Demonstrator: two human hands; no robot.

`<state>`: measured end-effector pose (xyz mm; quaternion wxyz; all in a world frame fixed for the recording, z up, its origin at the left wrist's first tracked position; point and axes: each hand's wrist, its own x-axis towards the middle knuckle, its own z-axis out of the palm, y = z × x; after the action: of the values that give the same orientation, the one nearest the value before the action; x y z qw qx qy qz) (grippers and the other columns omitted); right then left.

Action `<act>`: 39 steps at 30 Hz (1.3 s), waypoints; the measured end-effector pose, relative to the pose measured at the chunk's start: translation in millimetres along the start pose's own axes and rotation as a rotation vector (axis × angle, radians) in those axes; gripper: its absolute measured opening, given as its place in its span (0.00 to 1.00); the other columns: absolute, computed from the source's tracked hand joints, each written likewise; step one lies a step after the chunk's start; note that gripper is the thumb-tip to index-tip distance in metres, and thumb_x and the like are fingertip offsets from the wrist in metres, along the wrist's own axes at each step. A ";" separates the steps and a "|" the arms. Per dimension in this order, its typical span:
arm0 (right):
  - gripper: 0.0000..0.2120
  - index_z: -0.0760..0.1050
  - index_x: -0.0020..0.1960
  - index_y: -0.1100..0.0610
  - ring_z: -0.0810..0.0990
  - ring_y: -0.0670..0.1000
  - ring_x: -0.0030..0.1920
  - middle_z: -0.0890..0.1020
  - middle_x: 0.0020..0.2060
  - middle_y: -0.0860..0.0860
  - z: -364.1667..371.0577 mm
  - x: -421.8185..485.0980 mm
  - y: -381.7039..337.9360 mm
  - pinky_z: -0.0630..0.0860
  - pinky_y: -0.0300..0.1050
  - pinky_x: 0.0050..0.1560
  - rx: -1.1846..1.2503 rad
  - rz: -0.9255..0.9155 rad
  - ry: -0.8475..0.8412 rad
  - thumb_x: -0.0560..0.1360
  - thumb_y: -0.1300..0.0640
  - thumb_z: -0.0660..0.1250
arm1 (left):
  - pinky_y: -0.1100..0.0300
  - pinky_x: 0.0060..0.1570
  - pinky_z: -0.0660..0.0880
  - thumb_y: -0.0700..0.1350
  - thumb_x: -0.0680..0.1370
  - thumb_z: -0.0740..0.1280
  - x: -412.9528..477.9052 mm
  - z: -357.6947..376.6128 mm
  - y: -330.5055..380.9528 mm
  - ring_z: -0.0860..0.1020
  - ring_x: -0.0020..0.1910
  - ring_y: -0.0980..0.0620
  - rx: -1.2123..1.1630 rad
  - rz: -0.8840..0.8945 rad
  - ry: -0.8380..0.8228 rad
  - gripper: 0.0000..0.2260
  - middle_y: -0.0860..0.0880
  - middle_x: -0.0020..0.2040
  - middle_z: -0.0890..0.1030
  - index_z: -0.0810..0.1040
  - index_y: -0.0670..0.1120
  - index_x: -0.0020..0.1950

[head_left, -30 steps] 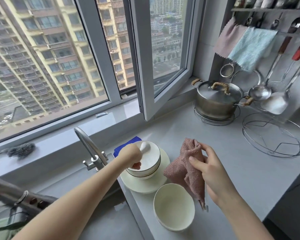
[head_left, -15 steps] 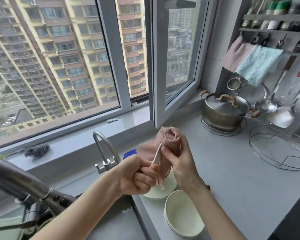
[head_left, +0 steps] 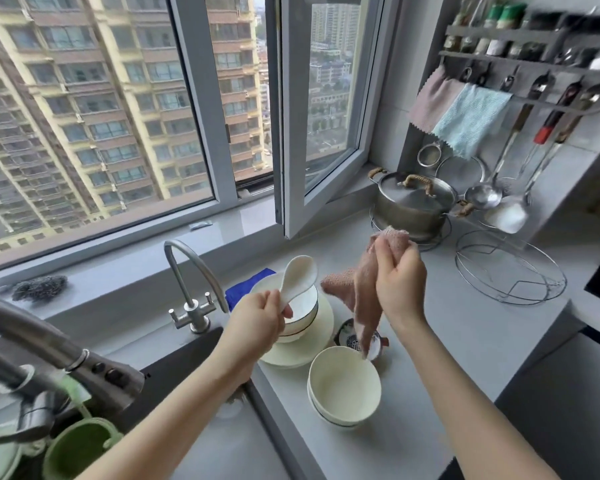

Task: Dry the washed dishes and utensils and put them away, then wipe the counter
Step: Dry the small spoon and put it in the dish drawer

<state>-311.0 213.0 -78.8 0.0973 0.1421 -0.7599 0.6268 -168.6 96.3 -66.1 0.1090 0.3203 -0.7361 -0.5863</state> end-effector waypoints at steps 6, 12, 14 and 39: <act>0.18 0.61 0.66 0.45 0.70 0.45 0.68 0.71 0.67 0.49 -4.6 -56.2 -3.2 0.65 0.40 0.69 0.282 0.012 -0.442 0.78 0.54 0.59 | 0.69 0.18 0.58 0.42 0.81 0.54 -10.6 35.2 11.7 0.63 0.17 0.57 -0.011 0.072 -0.123 0.19 0.51 0.21 0.68 0.67 0.45 0.29; 0.19 0.69 0.62 0.50 0.77 0.40 0.54 0.78 0.53 0.43 -33.6 -49.8 -5.5 0.71 0.33 0.58 0.219 0.066 -0.018 0.75 0.65 0.68 | 0.64 0.20 0.61 0.42 0.81 0.55 -28.8 75.2 18.1 0.66 0.17 0.57 0.106 0.240 -0.194 0.19 0.53 0.18 0.70 0.67 0.45 0.29; 0.14 0.72 0.60 0.56 0.78 0.44 0.50 0.79 0.50 0.46 -47.4 -44.5 -5.5 0.71 0.33 0.53 0.056 0.057 0.108 0.75 0.61 0.68 | 0.61 0.22 0.58 0.41 0.81 0.54 -30.5 90.3 20.3 0.63 0.19 0.54 0.083 0.252 -0.244 0.19 0.53 0.19 0.67 0.67 0.44 0.30; 0.17 0.73 0.56 0.49 0.82 0.53 0.52 0.82 0.52 0.56 -491.7 -51.0 86.1 0.79 0.48 0.53 0.225 0.424 0.150 0.72 0.64 0.72 | 0.59 0.35 0.70 0.57 0.78 0.61 -148.3 449.5 133.4 0.77 0.33 0.50 0.504 0.807 -0.662 0.18 0.50 0.32 0.78 0.78 0.43 0.41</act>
<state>-307.0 714.7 -79.0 0.0030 -0.0574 -0.6889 0.7226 -341.1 556.1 -39.6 0.0082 -0.1701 -0.9117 -0.3740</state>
